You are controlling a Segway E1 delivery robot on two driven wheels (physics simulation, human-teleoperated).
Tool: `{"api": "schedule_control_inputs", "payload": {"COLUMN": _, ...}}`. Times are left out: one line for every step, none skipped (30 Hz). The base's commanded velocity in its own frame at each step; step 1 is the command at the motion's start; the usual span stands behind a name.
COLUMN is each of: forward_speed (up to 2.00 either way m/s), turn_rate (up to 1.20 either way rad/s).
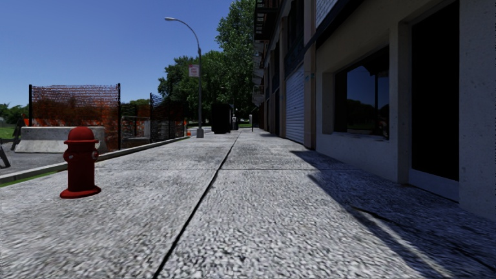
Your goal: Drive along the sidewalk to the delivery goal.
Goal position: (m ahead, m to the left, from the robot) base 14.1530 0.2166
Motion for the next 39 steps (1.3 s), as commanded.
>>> {"api": "schedule_control_inputs", "payload": {"forward_speed": 2.00, "turn_rate": 0.00}}
{"api": "schedule_control_inputs", "payload": {"forward_speed": 2.00, "turn_rate": 0.00}}
{"api": "schedule_control_inputs", "payload": {"forward_speed": 2.00, "turn_rate": 0.00}}
{"api": "schedule_control_inputs", "payload": {"forward_speed": 2.00, "turn_rate": 0.00}}
{"api": "schedule_control_inputs", "payload": {"forward_speed": 2.00, "turn_rate": 0.00}}
{"api": "schedule_control_inputs", "payload": {"forward_speed": 2.00, "turn_rate": 0.00}}
{"api": "schedule_control_inputs", "payload": {"forward_speed": 2.00, "turn_rate": 0.00}}
{"api": "schedule_control_inputs", "payload": {"forward_speed": 2.00, "turn_rate": 0.00}}
{"api": "schedule_control_inputs", "payload": {"forward_speed": 2.00, "turn_rate": 0.00}}
{"api": "schedule_control_inputs", "payload": {"forward_speed": 2.00, "turn_rate": 0.00}}
{"api": "schedule_control_inputs", "payload": {"forward_speed": 2.00, "turn_rate": 0.00}}
{"api": "schedule_control_inputs", "payload": {"forward_speed": 2.00, "turn_rate": 0.00}}
{"api": "schedule_control_inputs", "payload": {"forward_speed": 2.00, "turn_rate": 0.00}}
{"api": "schedule_control_inputs", "payload": {"forward_speed": 2.00, "turn_rate": 0.00}}
{"api": "schedule_control_inputs", "payload": {"forward_speed": 2.00, "turn_rate": 0.00}}
{"api": "schedule_control_inputs", "payload": {"forward_speed": 2.00, "turn_rate": 0.00}}
{"api": "schedule_control_inputs", "payload": {"forward_speed": 2.00, "turn_rate": 0.00}}
{"api": "schedule_control_inputs", "payload": {"forward_speed": 2.00, "turn_rate": 0.00}}
{"api": "schedule_control_inputs", "payload": {"forward_speed": 2.00, "turn_rate": 0.00}}
{"api": "schedule_control_inputs", "payload": {"forward_speed": 2.00, "turn_rate": 0.00}}
{"api": "schedule_control_inputs", "payload": {"forward_speed": 2.00, "turn_rate": 0.00}}
{"api": "schedule_control_inputs", "payload": {"forward_speed": 2.00, "turn_rate": 0.00}}
{"api": "schedule_control_inputs", "payload": {"forward_speed": 2.00, "turn_rate": 0.00}}
{"api": "schedule_control_inputs", "payload": {"forward_speed": 2.00, "turn_rate": 0.00}}
{"api": "schedule_control_inputs", "payload": {"forward_speed": 2.00, "turn_rate": 0.00}}
{"api": "schedule_control_inputs", "payload": {"forward_speed": 2.00, "turn_rate": 0.00}}
{"api": "schedule_control_inputs", "payload": {"forward_speed": 2.00, "turn_rate": 0.00}}
{"api": "schedule_control_inputs", "payload": {"forward_speed": 2.00, "turn_rate": 0.00}}
{"api": "schedule_control_inputs", "payload": {"forward_speed": 2.00, "turn_rate": 0.00}}
{"api": "schedule_control_inputs", "payload": {"forward_speed": 2.00, "turn_rate": 0.00}}
{"api": "schedule_control_inputs", "payload": {"forward_speed": 2.00, "turn_rate": 0.00}}
{"api": "schedule_control_inputs", "payload": {"forward_speed": 2.00, "turn_rate": 0.00}}
{"api": "schedule_control_inputs", "payload": {"forward_speed": 2.00, "turn_rate": 0.00}}
{"api": "schedule_control_inputs", "payload": {"forward_speed": 2.00, "turn_rate": 0.00}}
{"api": "schedule_control_inputs", "payload": {"forward_speed": 2.00, "turn_rate": 0.00}}
{"api": "schedule_control_inputs", "payload": {"forward_speed": 2.00, "turn_rate": 0.00}}
{"api": "schedule_control_inputs", "payload": {"forward_speed": 2.00, "turn_rate": 0.01}}
{"api": "schedule_control_inputs", "payload": {"forward_speed": 2.00, "turn_rate": 0.06}}
{"api": "schedule_control_inputs", "payload": {"forward_speed": 2.00, "turn_rate": 0.11}}
